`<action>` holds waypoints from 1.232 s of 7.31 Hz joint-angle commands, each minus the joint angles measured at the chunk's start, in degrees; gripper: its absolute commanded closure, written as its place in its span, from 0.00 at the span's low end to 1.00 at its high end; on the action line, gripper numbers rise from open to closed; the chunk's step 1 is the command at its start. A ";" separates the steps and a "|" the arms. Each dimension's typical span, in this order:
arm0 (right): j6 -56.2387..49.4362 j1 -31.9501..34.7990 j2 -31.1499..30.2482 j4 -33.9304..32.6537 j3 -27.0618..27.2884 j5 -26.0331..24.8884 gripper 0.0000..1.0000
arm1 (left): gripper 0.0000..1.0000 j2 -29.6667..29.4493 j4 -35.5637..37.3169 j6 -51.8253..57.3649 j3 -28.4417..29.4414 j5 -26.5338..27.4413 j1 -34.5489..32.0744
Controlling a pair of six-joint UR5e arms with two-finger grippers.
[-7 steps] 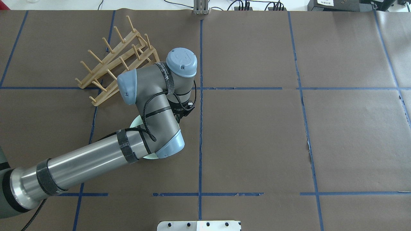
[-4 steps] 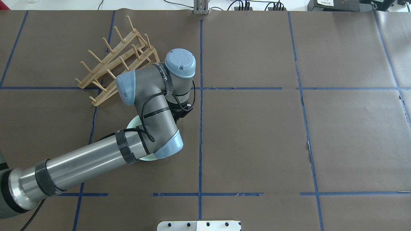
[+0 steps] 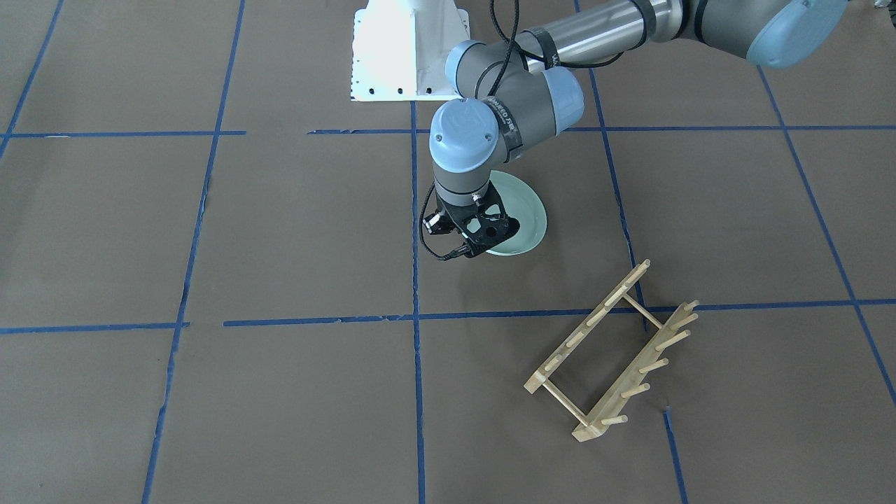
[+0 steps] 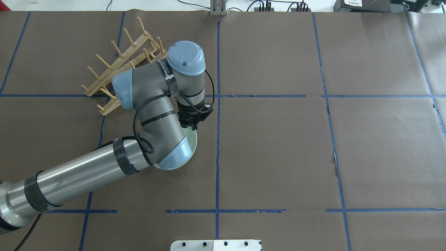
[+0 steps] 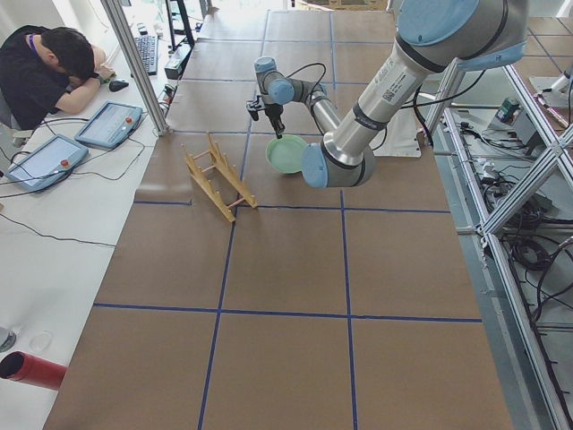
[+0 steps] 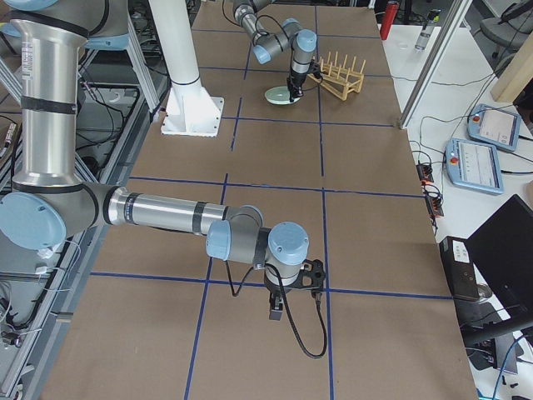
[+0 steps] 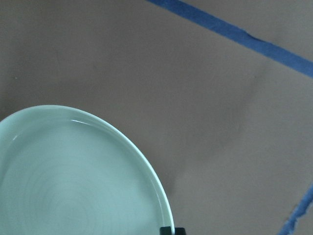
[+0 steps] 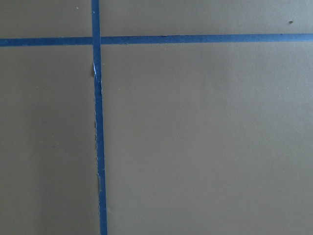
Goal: Place plate on rack
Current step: 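Lift the plate upright with the left gripper toward the rack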
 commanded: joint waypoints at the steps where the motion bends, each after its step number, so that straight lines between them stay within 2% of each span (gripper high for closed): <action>1: 0.00 0.04 0.00 0.00 -0.07 0.00 0.00 | 1.00 0.40 -2.00 -0.78 -10.82 -1.72 -5.21; 3: 0.00 0.04 0.00 0.00 0.02 0.00 0.00 | 1.00 1.70 -21.16 -4.27 -11.92 -2.95 -13.29; 5: 0.00 0.04 0.00 0.00 0.02 0.00 0.00 | 1.00 7.22 -43.47 -9.01 -11.92 -3.22 -19.19; 6: 0.00 0.04 0.00 0.00 -0.07 0.00 0.00 | 1.00 11.43 -57.25 -12.78 -11.48 -3.13 -21.56; 7: 0.00 -0.05 0.00 0.00 -0.07 0.00 0.00 | 1.00 13.39 -66.26 -16.04 -10.00 -3.13 -24.28; 8: 0.00 -0.05 0.00 0.00 -0.07 0.00 0.00 | 1.00 13.49 -71.31 -18.16 -7.29 -2.87 -26.14; 9: 0.00 0.04 0.00 0.00 -0.07 0.00 0.00 | 1.00 15.06 -81.19 -20.35 -3.08 -1.30 -26.85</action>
